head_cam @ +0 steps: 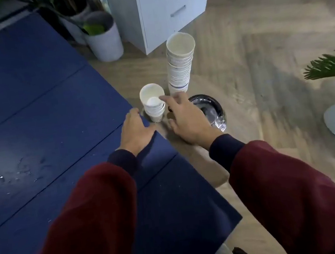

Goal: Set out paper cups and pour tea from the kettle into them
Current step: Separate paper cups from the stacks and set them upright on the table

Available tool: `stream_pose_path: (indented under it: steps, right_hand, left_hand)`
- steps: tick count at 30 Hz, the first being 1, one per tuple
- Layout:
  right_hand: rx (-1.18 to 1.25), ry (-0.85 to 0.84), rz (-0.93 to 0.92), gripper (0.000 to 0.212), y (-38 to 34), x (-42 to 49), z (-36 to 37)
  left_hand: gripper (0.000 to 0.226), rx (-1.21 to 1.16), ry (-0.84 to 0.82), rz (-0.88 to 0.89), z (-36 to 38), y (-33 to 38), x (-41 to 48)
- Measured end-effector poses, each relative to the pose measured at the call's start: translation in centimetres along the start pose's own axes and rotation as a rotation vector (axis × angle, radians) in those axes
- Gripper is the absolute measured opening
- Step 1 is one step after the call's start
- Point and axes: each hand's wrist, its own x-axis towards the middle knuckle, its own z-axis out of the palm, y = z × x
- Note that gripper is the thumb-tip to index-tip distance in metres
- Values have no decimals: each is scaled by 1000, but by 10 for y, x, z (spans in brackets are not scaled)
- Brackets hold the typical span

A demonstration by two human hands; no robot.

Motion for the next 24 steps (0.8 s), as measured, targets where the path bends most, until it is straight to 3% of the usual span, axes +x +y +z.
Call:
stream_pose_path:
  steps: [4,10,16,19,24]
  right_hand:
    - [-19,-17,-20,65,17,34,3]
    - [-53,-118,-30,53,28,70,22]
    - [-20,-166,50,40,41,84,32]
    - [19,-129,68,28,47,92,35]
    - [29,-32,-2,28,41,99,25]
  left_hand:
    - [61,-158,3,17,7,18,22]
    - [85,-300,-131,-85,14,11,51]
    - [79,-216,-176,-92,23,9,78]
    - [66,-176,-199,-96,27,7,87]
    - [54,-363,-232,-110,14,15,88]
